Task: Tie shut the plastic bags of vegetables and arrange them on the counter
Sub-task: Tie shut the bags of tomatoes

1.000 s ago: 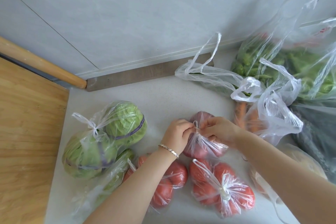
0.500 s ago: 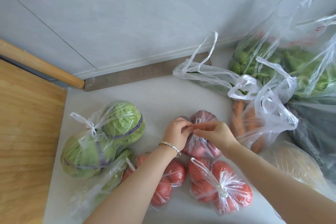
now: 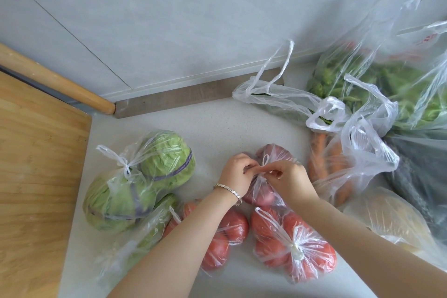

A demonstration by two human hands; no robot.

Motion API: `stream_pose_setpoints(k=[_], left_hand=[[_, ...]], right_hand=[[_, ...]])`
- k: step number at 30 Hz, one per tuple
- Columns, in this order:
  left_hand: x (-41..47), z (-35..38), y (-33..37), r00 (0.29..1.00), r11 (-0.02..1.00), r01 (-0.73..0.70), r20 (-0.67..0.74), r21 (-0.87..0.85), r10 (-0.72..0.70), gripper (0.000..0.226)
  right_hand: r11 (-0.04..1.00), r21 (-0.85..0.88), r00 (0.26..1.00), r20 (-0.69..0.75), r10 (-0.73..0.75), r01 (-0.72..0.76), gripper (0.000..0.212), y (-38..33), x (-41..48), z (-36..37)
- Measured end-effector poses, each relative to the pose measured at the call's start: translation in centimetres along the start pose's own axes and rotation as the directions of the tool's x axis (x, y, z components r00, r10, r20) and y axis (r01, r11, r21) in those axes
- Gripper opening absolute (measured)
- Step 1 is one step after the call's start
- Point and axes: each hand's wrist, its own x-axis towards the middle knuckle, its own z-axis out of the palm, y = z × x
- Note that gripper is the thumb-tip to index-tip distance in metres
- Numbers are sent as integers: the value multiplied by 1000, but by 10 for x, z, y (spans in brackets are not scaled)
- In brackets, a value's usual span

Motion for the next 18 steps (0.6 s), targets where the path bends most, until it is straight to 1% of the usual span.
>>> stream_pose_setpoints(k=[3,5,8,10,12,14,15,18], left_hand=[[0,-1,2,1000,1000,15,5,-1,-15,15],[-1,-1,4,1000,1000,22,0,12,-22,14],[0,-3,6,998,998,33,-54,53,-30,13],[1,-6,6,994,995,41,-108,92,-31,13],[1,-7,5,995,984,7,-104,179,12,17],[-1,-7,3,994,963,-34,-94,266,61,22],[-1,-7,3,992,959,-33,-107,282,65,23],[2,-9,1,989,949,0,-141,315,47,23]], right_hand=[[980,-136,989,20,-145,146,8,2,3,-5],[931,-245,962,34,-271,271,7,5,4,-6],[846,-368,921,88,-380,385,6,15,0,-6],[828,-387,914,134,-384,405,12,25,-7,-6],[829,-386,915,156,-373,404,18,34,-13,-5],[838,-377,919,148,-366,395,9,35,-15,-2],[841,-374,920,141,-364,390,6,34,-14,-1],[846,-371,924,149,-353,383,6,32,-10,0]])
